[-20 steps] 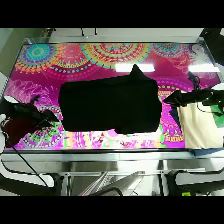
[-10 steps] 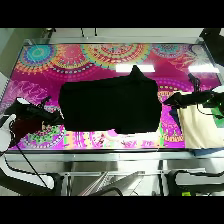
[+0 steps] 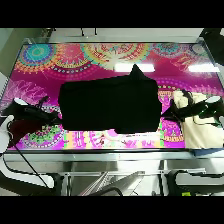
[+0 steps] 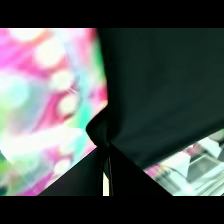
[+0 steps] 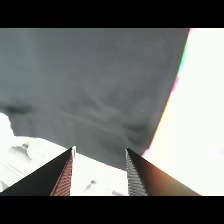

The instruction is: Fold the shirts.

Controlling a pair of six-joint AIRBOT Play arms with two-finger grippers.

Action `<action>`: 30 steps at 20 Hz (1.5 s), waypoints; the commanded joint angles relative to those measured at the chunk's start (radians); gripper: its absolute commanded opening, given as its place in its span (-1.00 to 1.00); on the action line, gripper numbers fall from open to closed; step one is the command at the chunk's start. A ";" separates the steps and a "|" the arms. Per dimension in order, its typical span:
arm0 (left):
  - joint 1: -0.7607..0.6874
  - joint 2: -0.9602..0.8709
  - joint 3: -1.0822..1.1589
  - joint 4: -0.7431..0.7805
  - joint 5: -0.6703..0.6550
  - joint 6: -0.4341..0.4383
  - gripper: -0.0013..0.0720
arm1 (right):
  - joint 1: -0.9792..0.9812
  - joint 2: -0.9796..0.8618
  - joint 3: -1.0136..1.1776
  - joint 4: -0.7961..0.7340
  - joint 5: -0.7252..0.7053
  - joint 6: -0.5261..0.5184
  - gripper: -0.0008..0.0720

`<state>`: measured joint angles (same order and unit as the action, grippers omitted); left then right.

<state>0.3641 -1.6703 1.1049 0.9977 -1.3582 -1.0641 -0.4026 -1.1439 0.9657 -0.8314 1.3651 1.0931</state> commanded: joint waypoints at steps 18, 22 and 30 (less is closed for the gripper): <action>0.087 0.135 0.000 -0.075 -0.164 -0.011 -0.94 | 0.173 0.056 -0.088 0.384 -0.178 -0.204 -0.92; 0.119 0.385 0.090 -0.478 -0.233 0.051 -0.94 | 0.126 0.336 0.166 0.426 -0.164 -0.204 -0.92; 0.586 0.745 0.616 -1.204 -0.219 -0.011 -0.94 | -0.018 0.555 0.839 0.422 -0.253 -0.224 -0.92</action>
<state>0.7803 -1.0195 1.5776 0.0013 -1.6150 -1.0367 -0.3866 -0.6323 1.5997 -0.4095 1.1503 0.8864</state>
